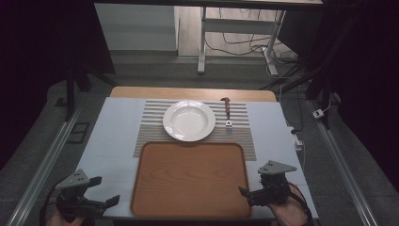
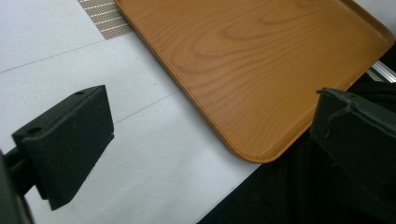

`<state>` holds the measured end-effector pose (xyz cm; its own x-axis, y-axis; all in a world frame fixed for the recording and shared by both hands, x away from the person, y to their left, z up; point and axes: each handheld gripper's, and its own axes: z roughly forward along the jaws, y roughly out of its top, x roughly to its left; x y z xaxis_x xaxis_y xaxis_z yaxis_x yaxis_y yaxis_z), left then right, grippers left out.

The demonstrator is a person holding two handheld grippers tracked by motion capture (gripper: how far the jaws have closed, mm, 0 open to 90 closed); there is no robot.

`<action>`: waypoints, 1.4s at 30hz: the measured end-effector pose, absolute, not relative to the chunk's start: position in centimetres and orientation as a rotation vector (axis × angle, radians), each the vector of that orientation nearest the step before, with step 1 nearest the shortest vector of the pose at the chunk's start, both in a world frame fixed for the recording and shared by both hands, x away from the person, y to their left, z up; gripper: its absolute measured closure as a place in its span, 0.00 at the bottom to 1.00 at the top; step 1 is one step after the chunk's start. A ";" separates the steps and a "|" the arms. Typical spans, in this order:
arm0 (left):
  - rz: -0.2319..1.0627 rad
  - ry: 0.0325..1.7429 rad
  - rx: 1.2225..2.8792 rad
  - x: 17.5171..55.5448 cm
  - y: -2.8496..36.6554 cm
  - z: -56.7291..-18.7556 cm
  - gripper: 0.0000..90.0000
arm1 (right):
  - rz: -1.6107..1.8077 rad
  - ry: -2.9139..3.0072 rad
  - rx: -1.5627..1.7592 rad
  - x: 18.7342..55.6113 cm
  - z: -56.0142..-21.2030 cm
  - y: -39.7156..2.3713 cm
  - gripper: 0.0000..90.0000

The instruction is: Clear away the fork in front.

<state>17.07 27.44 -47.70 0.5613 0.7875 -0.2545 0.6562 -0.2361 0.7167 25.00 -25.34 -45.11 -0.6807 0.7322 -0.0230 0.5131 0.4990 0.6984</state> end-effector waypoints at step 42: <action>0.176 1.165 1.976 17.3 27.4 -47.8 0.00 | 0.476 2.469 0.665 31.8 -46.9 -17.7 0.00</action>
